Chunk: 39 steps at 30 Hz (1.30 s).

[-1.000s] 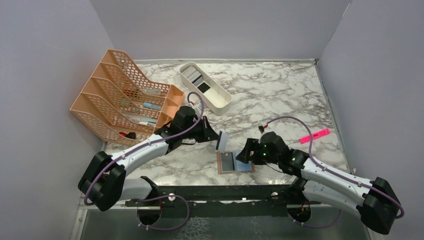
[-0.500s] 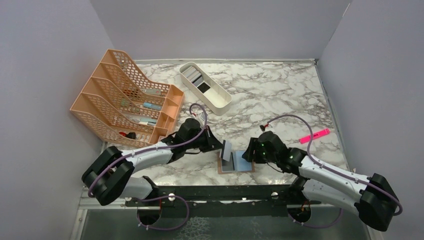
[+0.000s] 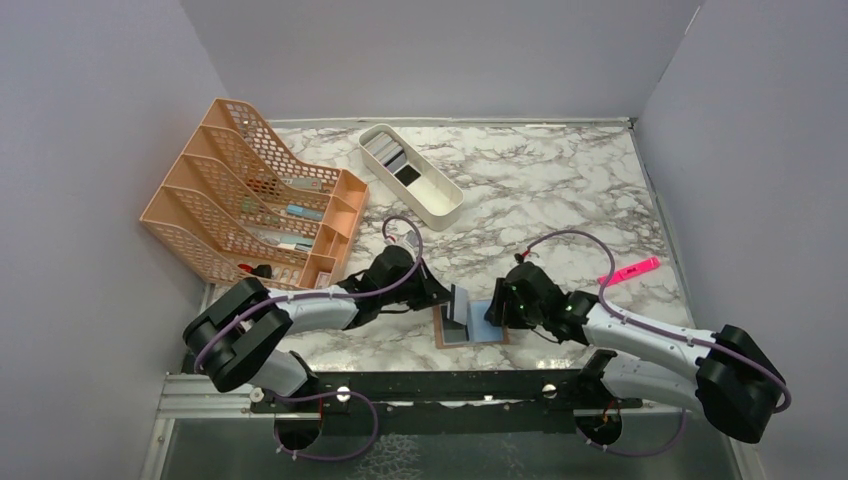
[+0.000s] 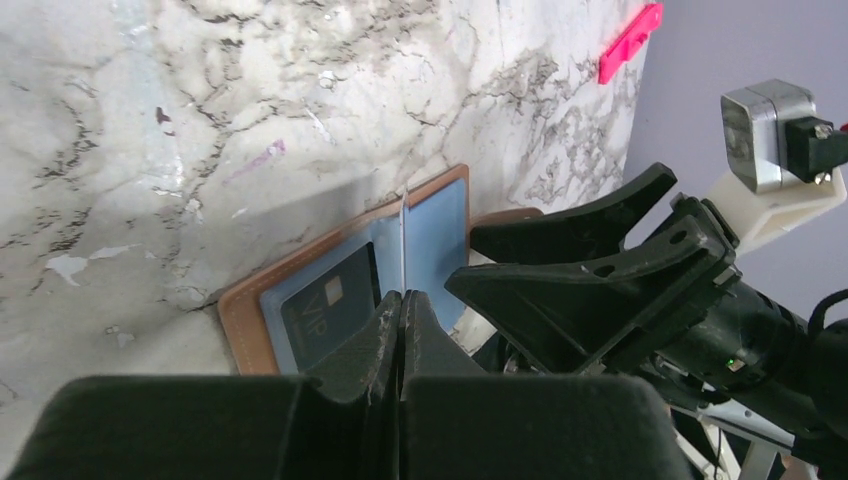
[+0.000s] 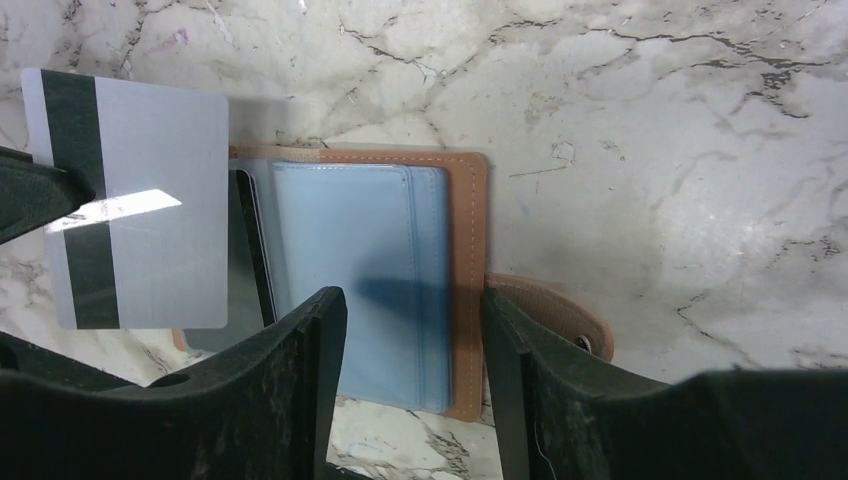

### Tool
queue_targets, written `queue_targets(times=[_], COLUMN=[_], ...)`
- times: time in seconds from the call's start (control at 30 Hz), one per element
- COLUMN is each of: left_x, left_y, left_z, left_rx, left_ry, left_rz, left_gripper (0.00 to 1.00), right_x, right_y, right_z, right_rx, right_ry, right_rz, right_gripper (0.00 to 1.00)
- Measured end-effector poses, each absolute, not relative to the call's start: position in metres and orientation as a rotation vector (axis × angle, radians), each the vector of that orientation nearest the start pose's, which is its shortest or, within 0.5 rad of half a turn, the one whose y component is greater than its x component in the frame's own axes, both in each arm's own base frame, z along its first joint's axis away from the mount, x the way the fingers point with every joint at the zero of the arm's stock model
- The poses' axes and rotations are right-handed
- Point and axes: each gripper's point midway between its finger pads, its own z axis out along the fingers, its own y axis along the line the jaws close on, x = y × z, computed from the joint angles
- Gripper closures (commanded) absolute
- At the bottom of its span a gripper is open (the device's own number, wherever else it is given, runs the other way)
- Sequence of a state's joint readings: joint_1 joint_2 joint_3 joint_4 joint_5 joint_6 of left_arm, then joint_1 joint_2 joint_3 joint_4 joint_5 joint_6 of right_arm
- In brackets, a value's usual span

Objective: Put the credit cards into the card holder
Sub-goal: Insert the credit card into the card holder.

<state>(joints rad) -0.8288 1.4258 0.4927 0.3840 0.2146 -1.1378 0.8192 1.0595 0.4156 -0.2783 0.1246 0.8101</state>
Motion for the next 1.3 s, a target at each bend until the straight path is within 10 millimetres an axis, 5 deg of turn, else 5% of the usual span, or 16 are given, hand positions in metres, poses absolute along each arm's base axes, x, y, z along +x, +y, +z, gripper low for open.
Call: queue_targets(times=[0.43,1.3], left_x=[0.191,0.168], left_y=[-0.317,-0.313], left_z=[0.057,0.042], left_rx=[-0.286,-0.291], left_ry=[2.461,2.485], left_rz=[-1.252,-1.245], left_gripper=[1.0,1.0], right_x=[0.159,0.151], right_y=[0.197,0.199], right_z=[0.026,0.025], right_rx=[0.072,0.085], right_ry=[2.557,2.564], right_rz=[0.618,0.674], right_gripper=[0.56,0.57])
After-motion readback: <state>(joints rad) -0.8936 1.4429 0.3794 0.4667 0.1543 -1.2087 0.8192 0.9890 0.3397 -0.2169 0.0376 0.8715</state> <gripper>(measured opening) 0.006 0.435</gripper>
